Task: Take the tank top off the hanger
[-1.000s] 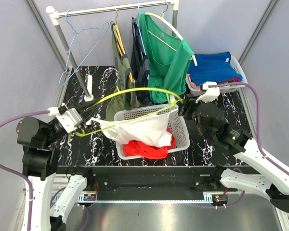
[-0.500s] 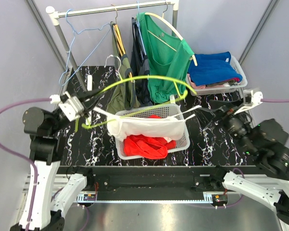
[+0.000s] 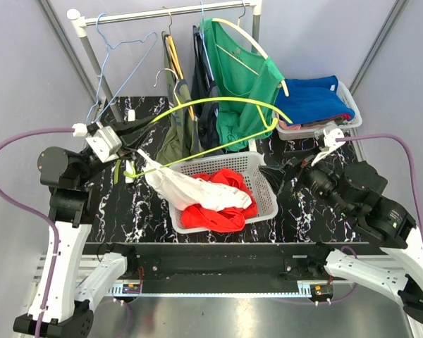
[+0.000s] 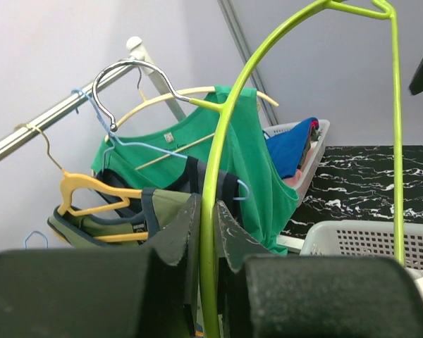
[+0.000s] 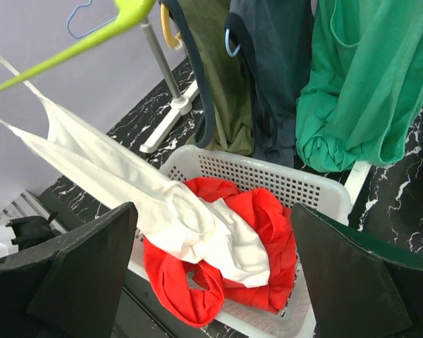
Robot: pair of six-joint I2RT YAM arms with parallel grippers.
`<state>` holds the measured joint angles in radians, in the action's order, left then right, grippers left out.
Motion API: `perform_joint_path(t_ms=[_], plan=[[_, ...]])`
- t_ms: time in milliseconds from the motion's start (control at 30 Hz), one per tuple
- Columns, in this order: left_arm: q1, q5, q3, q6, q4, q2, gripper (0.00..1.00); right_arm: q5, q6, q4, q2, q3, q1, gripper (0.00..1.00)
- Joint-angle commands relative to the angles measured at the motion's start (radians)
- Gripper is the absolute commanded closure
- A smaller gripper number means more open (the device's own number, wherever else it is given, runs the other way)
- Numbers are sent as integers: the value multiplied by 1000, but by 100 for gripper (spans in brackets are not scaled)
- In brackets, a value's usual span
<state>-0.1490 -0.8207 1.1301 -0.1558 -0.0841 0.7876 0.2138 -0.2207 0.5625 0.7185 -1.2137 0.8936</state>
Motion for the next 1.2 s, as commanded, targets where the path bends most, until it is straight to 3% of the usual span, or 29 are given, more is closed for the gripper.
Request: perform_joint_path(t_ms=[0, 167, 300, 433, 600, 833, 1167], plan=[[-17, -31, 42, 6, -91, -7, 94, -36, 72, -47, 21, -117, 7, 0], [-55, -75, 10, -132, -72, -17, 97, -105, 151, -1, 26, -276, 7, 0], [-101, -23, -119, -412, -60, -70, 100, -239, 158, 59, -8, -385, 7, 0], [-151, 6, -188, -603, -57, -85, 100, -266, 152, 59, -44, -376, 7, 0], [-247, 18, -202, -851, -42, -85, 100, -299, 190, 88, 24, -360, 7, 0], [-356, 38, -139, -950, 18, -73, 100, -340, 262, 140, 173, -345, 8, 1], [-383, 46, -122, -944, 52, -85, 100, -369, 288, 151, 211, -320, 7, 5]])
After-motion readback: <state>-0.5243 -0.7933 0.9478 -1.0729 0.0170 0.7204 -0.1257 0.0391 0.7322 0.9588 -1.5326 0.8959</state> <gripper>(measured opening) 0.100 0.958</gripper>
